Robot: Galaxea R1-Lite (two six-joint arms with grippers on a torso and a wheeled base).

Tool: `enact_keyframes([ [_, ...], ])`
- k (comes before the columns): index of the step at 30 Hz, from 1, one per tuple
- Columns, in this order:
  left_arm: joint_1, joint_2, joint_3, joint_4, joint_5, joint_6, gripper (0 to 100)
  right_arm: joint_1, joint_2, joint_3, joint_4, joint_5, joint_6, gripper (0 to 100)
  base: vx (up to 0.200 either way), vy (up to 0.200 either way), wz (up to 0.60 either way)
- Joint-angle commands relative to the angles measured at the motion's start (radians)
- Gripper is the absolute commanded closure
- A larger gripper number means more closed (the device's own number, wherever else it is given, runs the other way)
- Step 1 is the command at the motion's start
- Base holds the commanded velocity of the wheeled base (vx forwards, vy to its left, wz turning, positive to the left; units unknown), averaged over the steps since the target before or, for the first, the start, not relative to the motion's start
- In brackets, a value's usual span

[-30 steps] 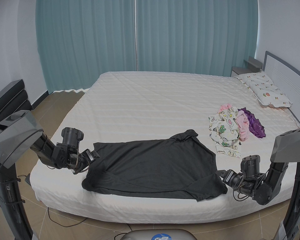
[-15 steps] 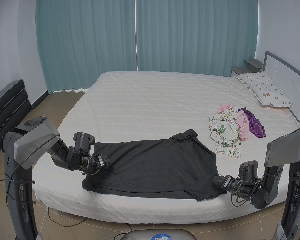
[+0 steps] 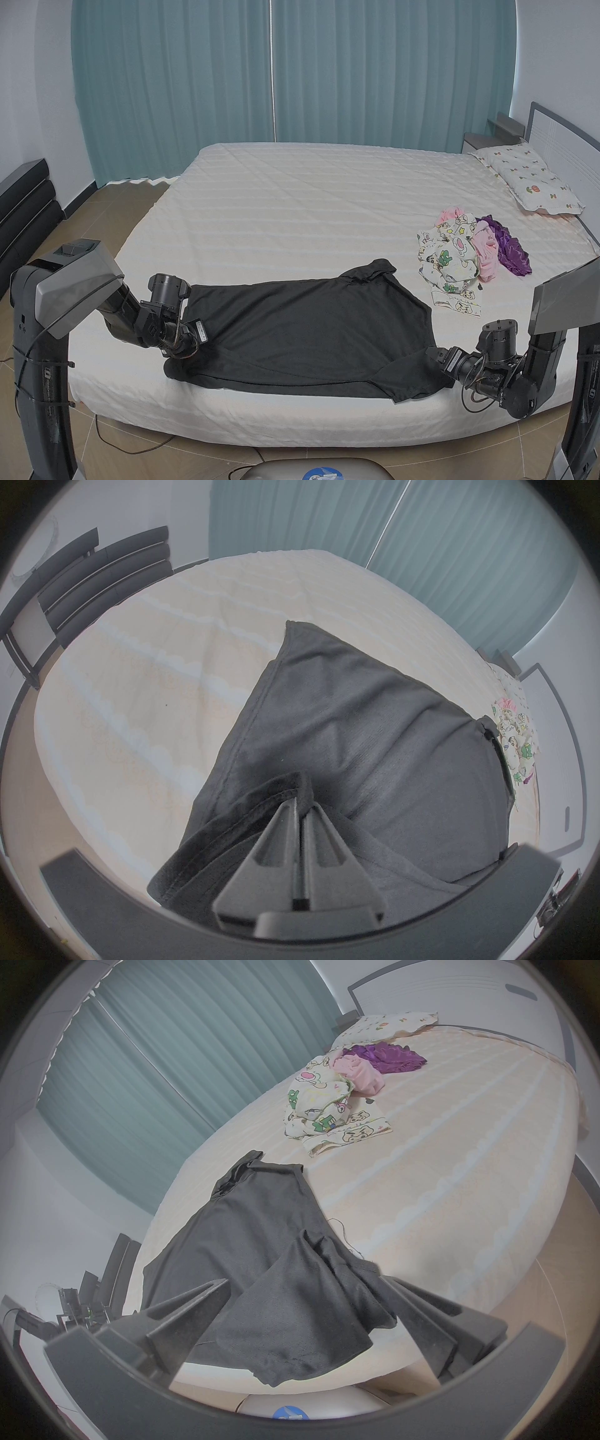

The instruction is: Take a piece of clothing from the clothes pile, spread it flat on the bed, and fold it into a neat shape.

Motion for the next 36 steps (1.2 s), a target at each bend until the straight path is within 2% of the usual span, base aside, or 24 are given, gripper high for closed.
enact_keyframes([
  [1,0.003,-0.028,0.013,0.002,0.005,-0.010,100,-0.007,-0.008,-0.008,-0.003,0.046,-0.019,0,0.000,0.000,0.00],
  [3,0.003,-0.039,0.021,0.002,0.005,-0.021,100,-0.016,-0.011,-0.012,-0.003,0.065,-0.029,0,0.000,0.000,0.00],
  [4,0.003,-0.058,0.032,0.000,0.006,-0.050,100,-0.030,-0.020,-0.026,-0.003,0.108,-0.062,0,0.000,0.000,0.00],
  [8,0.006,-0.074,0.032,0.000,0.008,-0.087,100,-0.053,-0.029,-0.049,0.000,0.190,-0.115,0,0.000,0.000,0.00],
  [14,0.024,-0.074,0.033,0.003,0.008,-0.104,100,-0.095,0.020,-0.104,0.014,0.264,-0.190,0,0.000,0.000,0.00],
  [23,0.030,-0.078,0.032,0.006,0.006,-0.138,100,-0.130,0.112,-0.205,0.032,0.327,-0.241,0,0.000,0.000,0.00],
  [27,0.030,-0.078,0.032,0.006,0.006,-0.138,100,-0.130,0.115,-0.258,0.112,0.328,-0.243,0,0.000,0.000,0.00],
  [36,0.030,-0.074,0.030,0.006,0.006,-0.138,100,-0.124,0.141,-0.334,0.179,0.338,-0.270,0,0.000,0.000,0.00],
])
